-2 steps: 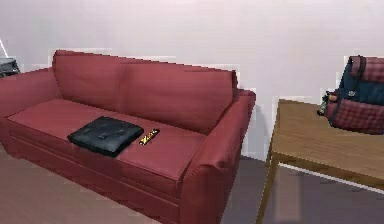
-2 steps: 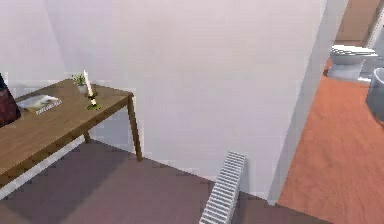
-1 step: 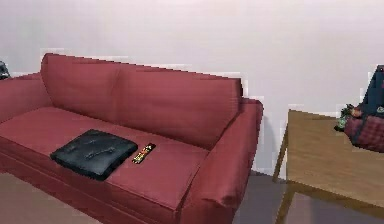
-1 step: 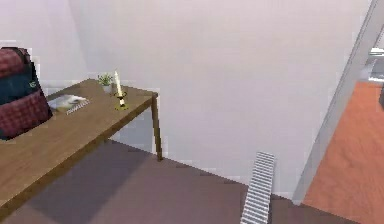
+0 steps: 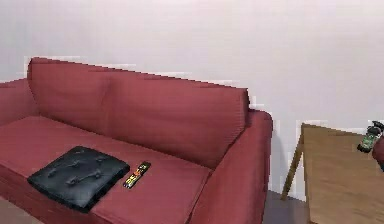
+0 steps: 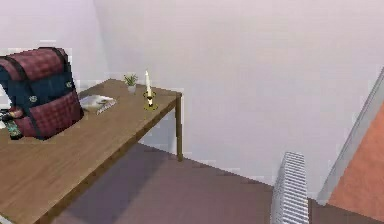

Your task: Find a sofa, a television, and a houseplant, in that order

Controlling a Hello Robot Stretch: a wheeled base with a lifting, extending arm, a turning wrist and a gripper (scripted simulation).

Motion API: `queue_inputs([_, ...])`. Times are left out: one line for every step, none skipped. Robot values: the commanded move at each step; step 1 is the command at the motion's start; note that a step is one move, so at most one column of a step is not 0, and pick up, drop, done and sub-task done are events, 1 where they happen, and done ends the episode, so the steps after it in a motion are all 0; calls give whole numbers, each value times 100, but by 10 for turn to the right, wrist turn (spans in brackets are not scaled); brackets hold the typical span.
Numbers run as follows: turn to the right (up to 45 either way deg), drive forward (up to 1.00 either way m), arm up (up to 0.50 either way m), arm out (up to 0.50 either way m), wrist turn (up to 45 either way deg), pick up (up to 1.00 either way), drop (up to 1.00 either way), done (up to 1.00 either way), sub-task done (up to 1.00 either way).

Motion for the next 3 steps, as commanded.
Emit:
queue_inputs([450, 0, 0, 0, 0, 0, 0, 0, 0])
queue_inputs([450, 0, 0, 0, 0, 0, 0, 0, 0])
queue_inputs([450, 0, 0, 0, 0, 0, 0, 0, 0])
